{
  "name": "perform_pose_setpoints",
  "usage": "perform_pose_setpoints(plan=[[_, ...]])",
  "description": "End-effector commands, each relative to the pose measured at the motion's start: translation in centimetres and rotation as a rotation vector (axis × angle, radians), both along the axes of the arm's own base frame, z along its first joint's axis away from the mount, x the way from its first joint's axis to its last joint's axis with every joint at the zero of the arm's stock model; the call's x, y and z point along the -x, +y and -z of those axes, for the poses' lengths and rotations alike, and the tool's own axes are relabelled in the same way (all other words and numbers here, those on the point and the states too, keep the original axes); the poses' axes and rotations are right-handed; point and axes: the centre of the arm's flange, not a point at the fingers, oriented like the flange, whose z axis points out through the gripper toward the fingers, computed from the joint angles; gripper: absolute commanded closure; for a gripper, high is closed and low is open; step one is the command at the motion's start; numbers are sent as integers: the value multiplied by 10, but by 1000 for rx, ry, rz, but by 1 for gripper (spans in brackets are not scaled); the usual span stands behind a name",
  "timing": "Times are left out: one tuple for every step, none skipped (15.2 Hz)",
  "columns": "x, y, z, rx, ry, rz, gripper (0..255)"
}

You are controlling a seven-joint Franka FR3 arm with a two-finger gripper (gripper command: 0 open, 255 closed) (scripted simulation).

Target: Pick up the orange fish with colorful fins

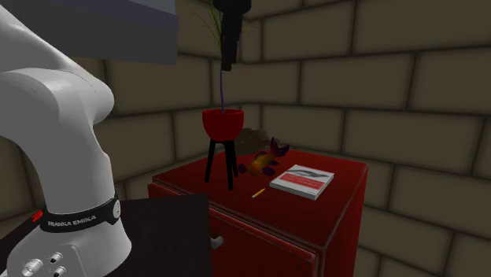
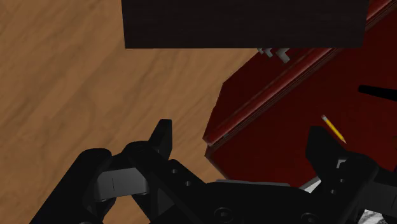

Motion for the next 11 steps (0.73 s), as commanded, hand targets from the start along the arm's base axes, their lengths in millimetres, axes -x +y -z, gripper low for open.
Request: perform_pose_setpoints(plan=[[0, 0, 0, 0, 0, 0, 0], [-4, 9, 8, -4, -4, -1, 0], [-8, 17, 16, -8, -8, -1, 0], [-12, 26, 25, -13, -11, -2, 0], [-16, 34, 33, -17, -15, -3, 0], [-20, 43, 41, -21, -19, -3, 0], [-24, 52, 49, -25, -23, -4, 0], [-28, 60, 56, -30, -26, -5, 0], [-33, 69, 64, -34, -30, -6, 0], [-37, 78, 72, -38, -34, -6, 0], [-41, 87, 80, -42, -38, -7, 0]])
